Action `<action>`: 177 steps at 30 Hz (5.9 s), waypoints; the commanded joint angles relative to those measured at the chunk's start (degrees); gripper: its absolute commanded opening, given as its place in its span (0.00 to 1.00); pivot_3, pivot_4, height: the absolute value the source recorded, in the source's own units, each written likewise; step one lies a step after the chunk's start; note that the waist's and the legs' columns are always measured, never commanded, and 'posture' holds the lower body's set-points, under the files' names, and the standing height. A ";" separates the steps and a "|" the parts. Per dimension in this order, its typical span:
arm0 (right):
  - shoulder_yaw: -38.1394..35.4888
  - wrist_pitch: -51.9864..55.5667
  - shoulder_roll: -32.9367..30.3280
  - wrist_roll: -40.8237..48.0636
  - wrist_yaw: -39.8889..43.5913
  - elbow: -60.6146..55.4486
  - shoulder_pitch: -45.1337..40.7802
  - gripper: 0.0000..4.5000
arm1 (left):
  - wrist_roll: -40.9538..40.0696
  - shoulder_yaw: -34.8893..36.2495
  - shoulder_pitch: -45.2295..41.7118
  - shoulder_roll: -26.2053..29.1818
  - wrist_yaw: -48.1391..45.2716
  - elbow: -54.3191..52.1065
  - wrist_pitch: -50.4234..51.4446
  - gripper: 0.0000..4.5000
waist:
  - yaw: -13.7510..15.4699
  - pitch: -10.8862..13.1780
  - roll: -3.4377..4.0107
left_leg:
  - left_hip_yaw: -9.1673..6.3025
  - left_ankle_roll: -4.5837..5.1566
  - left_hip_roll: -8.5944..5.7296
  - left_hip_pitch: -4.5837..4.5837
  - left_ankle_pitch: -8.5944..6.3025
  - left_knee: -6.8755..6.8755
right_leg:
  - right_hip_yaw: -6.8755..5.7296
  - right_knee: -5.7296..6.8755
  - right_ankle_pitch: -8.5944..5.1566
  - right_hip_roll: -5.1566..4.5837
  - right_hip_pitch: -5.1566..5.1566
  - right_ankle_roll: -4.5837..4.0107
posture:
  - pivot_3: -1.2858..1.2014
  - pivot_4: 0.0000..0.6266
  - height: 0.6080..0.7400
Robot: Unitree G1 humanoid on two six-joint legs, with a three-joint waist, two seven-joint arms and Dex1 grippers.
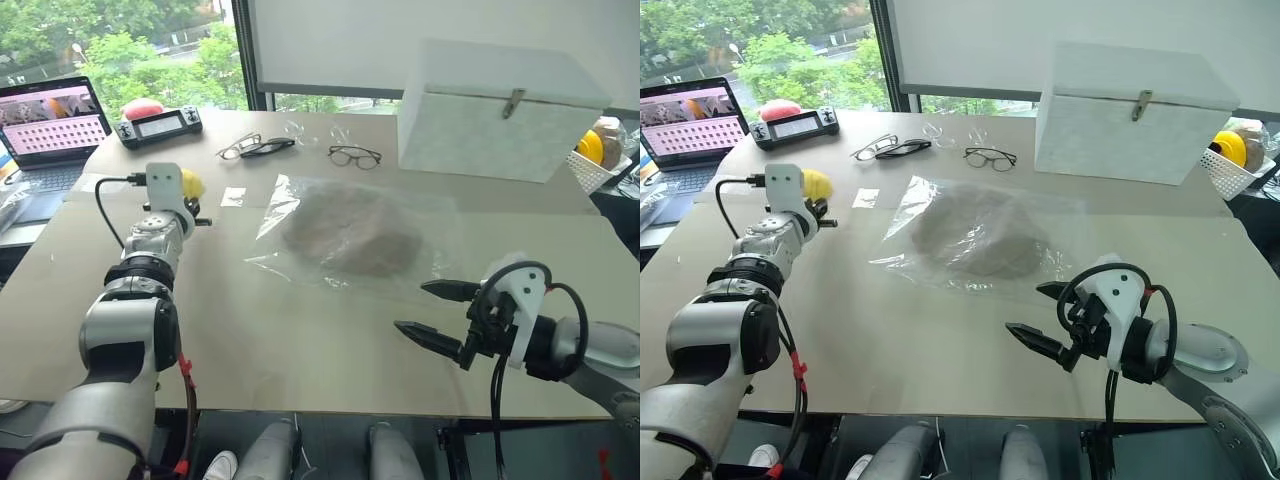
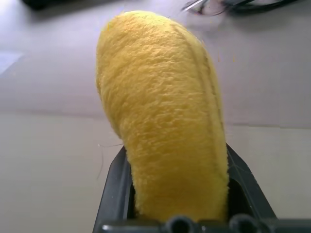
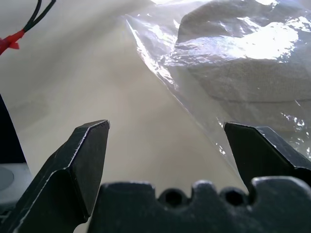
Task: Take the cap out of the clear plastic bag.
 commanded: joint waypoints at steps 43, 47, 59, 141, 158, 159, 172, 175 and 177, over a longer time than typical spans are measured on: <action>-7.72 -0.01 2.65 0.72 -5.12 1.07 2.91 1.00 | -15.37 -21.09 21.42 10.90 -77.14 -71.37 19.44 1.00 | -2.18 -0.09 0.26 | 0.24 0.08 0.16 0.13 0.04 0.00 | 0.22 0.00 0.28 0.07 -0.05 -0.20 | 0.52 0.24 1.00; -7.92 0.09 3.36 0.49 -6.34 1.43 3.07 1.00 | -2.47 -28.24 21.59 4.96 -67.98 -66.58 3.93 1.00 | -0.04 -0.16 0.43 | 0.31 0.11 0.33 0.68 0.06 0.00 | 0.16 -0.34 0.00 0.09 0.84 0.31 | 0.52 0.24 1.00; -12.71 0.71 3.11 2.07 -7.00 -2.09 8.80 1.00 | 23.04 -39.07 21.96 -6.52 -41.71 -55.63 -15.64 1.00 | 0.06 -0.19 0.42 | 0.34 0.24 0.10 -0.19 0.02 0.01 | 0.25 -0.30 0.45 0.04 -0.17 -0.09 | 0.52 0.24 1.00; -12.67 -0.39 3.85 2.76 -11.36 -4.83 11.29 1.00 | 85.70 -73.78 -13.98 5.56 48.94 4.28 -58.15 0.57 | 0.52 -0.47 -0.02 | 1.23 0.66 0.13 -0.31 0.06 0.07 | 0.21 -0.74 0.57 -0.15 -0.16 0.99 | 0.52 0.24 1.00; -8.81 -0.35 3.34 1.98 -8.89 -2.20 7.10 1.00 | 39.08 -33.80 2.92 13.01 -6.61 1.29 -57.50 0.98 | -1.30 -0.45 -0.06 | 1.27 0.68 0.11 -0.26 0.06 0.09 | 0.23 -0.30 0.85 -0.31 -0.53 0.53 | 0.52 0.24 1.00; -8.68 -0.32 3.31 2.00 -8.71 -2.08 6.97 1.00 | 35.14 -30.23 3.45 12.46 -8.60 0.96 -54.95 0.98 | -1.30 -0.45 -0.06 | 1.27 0.68 0.11 -0.27 0.06 0.09 | 0.23 -0.29 0.86 -0.31 -0.54 0.52 | 0.52 0.24 1.00; -6.76 -0.23 3.31 1.11 -7.71 0.11 3.70 1.00 | 4.60 -2.60 1.79 -3.21 -13.94 -6.88 -17.60 0.98 | -1.41 -0.45 -0.09 | 1.20 0.68 0.09 -0.23 0.05 0.27 | 0.20 -0.21 0.89 -0.31 -0.43 0.47 | 0.52 0.24 1.00; -5.81 -0.11 3.79 0.32 -8.14 0.52 2.83 1.00 | -2.24 0.70 1.43 -7.93 -21.84 -12.75 -10.18 0.98 | -1.40 -0.44 -0.09 | 1.18 0.69 0.09 -0.25 0.05 0.36 | 0.20 -0.21 0.89 -0.31 -0.41 0.46 | 0.52 0.24 1.00; -5.08 0.10 4.17 -0.07 -8.62 0.65 2.36 1.00 | -6.45 -0.01 3.13 -10.41 -29.81 -21.72 -3.22 0.98 | -1.41 -0.44 -0.09 | 1.18 0.69 0.09 -0.27 0.05 0.36 | 0.20 -0.22 0.90 -0.31 -0.41 0.45 | 0.52 0.24 1.00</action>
